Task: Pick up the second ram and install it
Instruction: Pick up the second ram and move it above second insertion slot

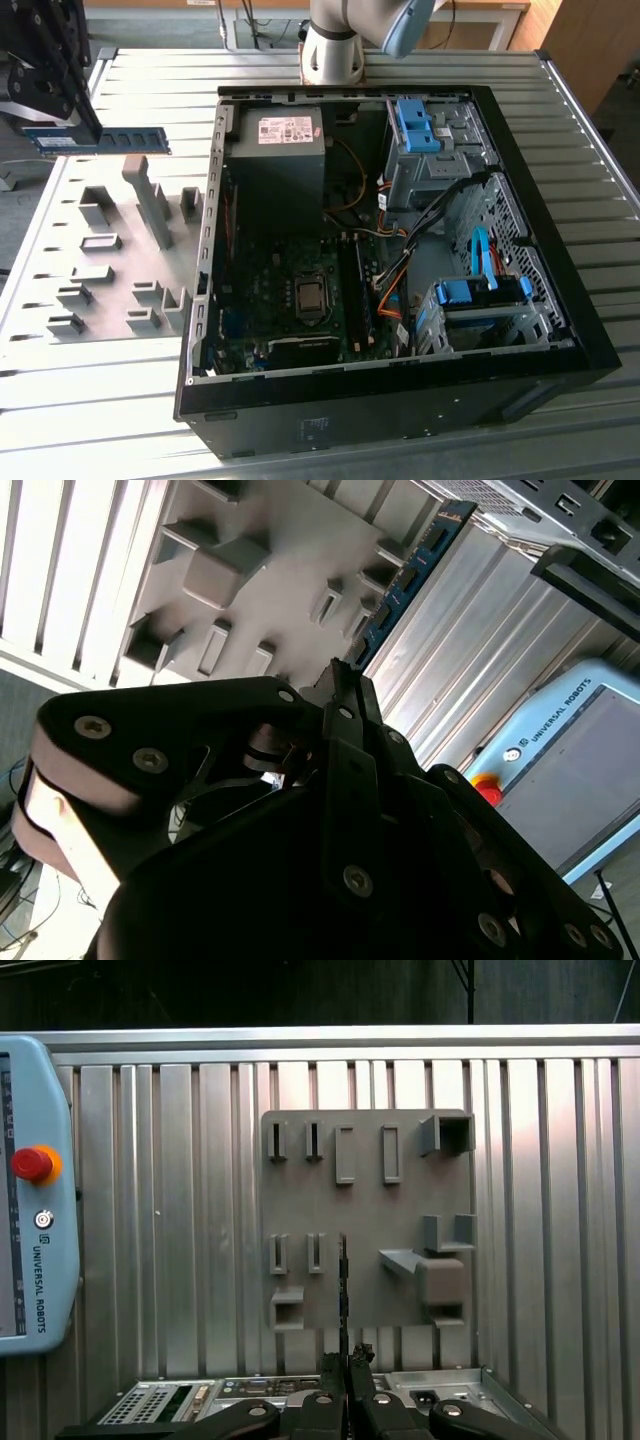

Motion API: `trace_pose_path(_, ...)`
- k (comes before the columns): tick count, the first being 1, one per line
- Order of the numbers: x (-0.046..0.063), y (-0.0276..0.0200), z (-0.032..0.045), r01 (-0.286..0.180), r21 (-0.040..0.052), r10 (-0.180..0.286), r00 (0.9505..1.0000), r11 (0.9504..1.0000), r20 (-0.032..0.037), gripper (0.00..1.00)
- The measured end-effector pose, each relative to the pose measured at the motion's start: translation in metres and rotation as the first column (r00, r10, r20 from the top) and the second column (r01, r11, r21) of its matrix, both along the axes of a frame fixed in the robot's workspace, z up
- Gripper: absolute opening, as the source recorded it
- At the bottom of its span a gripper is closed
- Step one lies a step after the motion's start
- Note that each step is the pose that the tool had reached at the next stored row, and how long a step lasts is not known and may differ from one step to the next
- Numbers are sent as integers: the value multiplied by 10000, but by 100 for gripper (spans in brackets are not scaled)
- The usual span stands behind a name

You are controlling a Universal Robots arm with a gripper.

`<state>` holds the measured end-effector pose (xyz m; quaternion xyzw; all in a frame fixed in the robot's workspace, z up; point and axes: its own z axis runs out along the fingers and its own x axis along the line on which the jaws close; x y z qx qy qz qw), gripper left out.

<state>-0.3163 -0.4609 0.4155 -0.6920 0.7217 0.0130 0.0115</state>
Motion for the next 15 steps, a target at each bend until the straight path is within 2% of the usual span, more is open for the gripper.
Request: trace_pose_path(15,129,0,-1,1,1,-1,10000,10000,1,13)
